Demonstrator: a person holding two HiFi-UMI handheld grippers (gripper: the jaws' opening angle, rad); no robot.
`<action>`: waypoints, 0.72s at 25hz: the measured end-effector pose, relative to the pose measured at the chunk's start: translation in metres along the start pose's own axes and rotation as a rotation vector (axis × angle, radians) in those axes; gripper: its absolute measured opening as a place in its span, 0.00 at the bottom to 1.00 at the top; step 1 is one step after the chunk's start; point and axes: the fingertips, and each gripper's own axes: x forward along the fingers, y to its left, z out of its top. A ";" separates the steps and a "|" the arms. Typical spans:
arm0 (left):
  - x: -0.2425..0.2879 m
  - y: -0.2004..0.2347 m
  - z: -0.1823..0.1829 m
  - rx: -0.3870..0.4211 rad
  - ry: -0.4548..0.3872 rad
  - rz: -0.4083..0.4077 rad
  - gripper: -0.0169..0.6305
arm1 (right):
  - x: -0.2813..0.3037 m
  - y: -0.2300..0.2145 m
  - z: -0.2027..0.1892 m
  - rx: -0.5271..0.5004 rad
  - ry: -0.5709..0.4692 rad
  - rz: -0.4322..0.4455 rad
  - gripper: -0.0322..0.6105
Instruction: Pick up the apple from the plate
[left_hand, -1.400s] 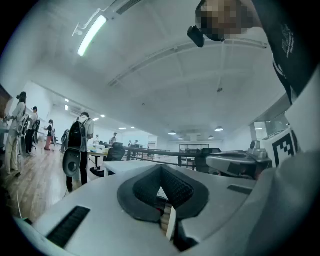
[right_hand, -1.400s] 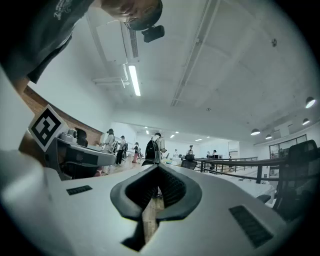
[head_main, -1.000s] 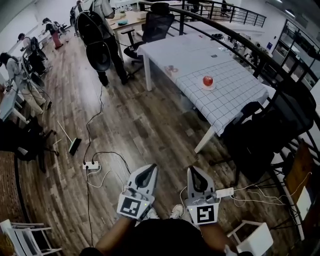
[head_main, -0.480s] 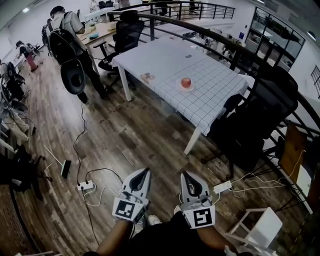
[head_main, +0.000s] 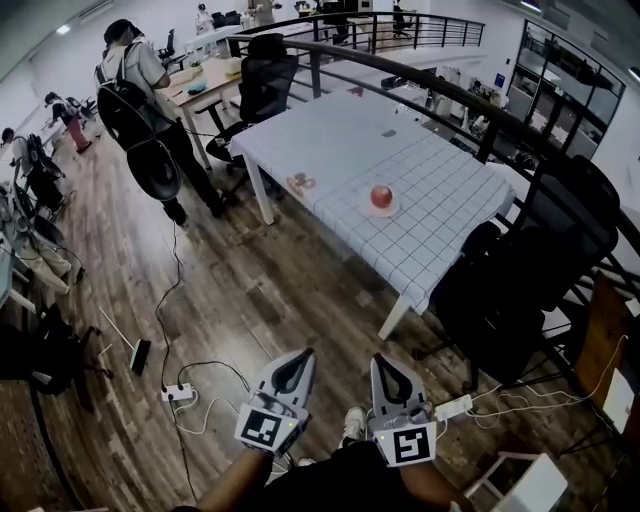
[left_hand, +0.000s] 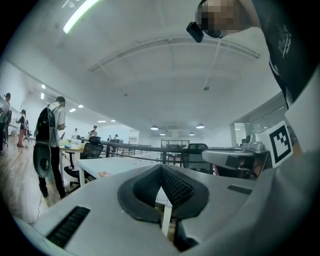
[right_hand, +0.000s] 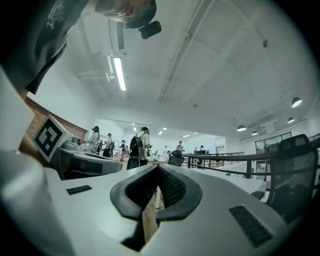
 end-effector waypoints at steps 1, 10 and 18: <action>0.013 0.002 0.001 0.001 0.004 0.007 0.05 | 0.008 -0.010 -0.003 -0.001 0.002 0.009 0.09; 0.088 0.020 0.004 -0.081 0.018 0.048 0.05 | 0.055 -0.084 -0.016 0.056 -0.002 0.006 0.09; 0.121 0.041 0.006 -0.064 0.012 0.031 0.05 | 0.086 -0.102 -0.027 0.044 0.007 -0.004 0.09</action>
